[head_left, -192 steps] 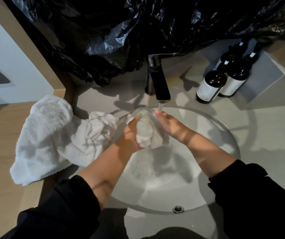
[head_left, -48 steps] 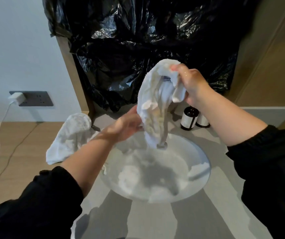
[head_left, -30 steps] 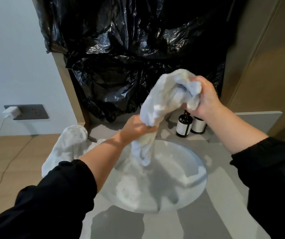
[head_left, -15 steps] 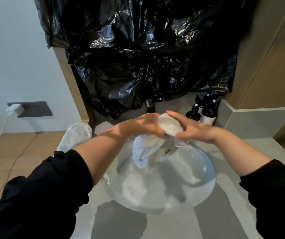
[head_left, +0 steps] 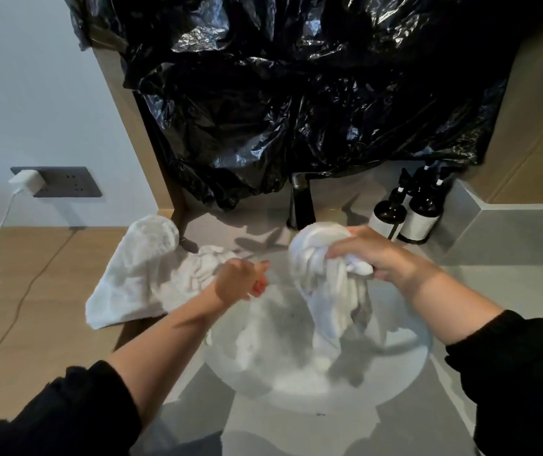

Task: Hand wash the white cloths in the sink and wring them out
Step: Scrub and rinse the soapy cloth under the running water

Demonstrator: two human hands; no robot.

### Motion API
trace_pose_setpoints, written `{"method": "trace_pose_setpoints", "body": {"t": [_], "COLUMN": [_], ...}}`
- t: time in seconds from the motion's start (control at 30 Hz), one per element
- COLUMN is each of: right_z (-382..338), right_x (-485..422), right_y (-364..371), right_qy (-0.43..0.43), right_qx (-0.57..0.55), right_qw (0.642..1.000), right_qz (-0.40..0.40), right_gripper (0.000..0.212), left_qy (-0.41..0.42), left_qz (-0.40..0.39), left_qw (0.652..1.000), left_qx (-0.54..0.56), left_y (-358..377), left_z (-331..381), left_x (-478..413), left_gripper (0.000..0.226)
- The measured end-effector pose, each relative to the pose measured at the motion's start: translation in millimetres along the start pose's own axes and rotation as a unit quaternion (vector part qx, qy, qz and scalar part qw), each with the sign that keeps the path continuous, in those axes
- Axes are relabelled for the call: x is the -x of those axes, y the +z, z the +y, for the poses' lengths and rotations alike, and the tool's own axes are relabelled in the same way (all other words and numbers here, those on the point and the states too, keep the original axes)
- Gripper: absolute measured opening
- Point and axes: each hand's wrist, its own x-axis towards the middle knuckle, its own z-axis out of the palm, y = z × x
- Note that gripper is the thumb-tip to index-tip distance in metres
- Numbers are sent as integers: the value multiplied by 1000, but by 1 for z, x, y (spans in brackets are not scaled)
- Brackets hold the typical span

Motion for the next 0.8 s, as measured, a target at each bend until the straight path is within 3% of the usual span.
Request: {"method": "trace_pose_setpoints", "body": {"t": [0.07,0.1,0.17,0.23,0.27,0.3,0.37,0.4,0.43,0.5,0.57,0.63,0.73,0.8], "right_z": [6,13,21,35,40,47,60,63,69,79,95,104,108,111], "right_x": [1,2,9,12,15,17,19,21,19,8,-19,-44,-72,-86], "right_y": [7,14,30,49,58,64,65,60,51,28,6,5,27,42], "right_qy": [7,10,-8,-34,-25,-7,20,24,28,61,105,155,187,160], "right_qx": [-2,10,86,179,196,188,163,121,53,-127,-225,-283,-417,-469], "right_qw": [1000,1000,996,983,980,982,983,984,987,986,968,943,889,867], "right_qz": [-1,3,21,22,9,-12,-81,-127,-151,-88,44,78,17,-57], "right_gripper": [31,35,38,45,50,53,56,52,42,21,26,31,57,73], "left_qy": [-80,-78,-94,-98,-100,-140,-90,-81,-40,-56,-59,-52,-55,-59], "left_qz": [-198,-246,-246,-216,-208,-198,-141,-143,-117,-87,-18,-16,-23,-32], "left_qw": [964,941,909,893,879,843,882,883,906,909,924,924,932,943], "left_qx": [157,217,324,383,416,480,440,439,405,403,377,378,357,326], "left_y": [17,23,28,32,32,31,30,28,27,22,12,6,6,8], "left_z": [-11,-14,-13,0,0,8,-8,-13,-14,-13,-14,-10,-2,-3], "left_x": [0,-3,-7,-3,-7,-10,-25,-27,-24,-25,-29,-32,-29,-32], "left_gripper": [73,85,94,72,47,20,36,24,14,10,16,20,43,36]}}
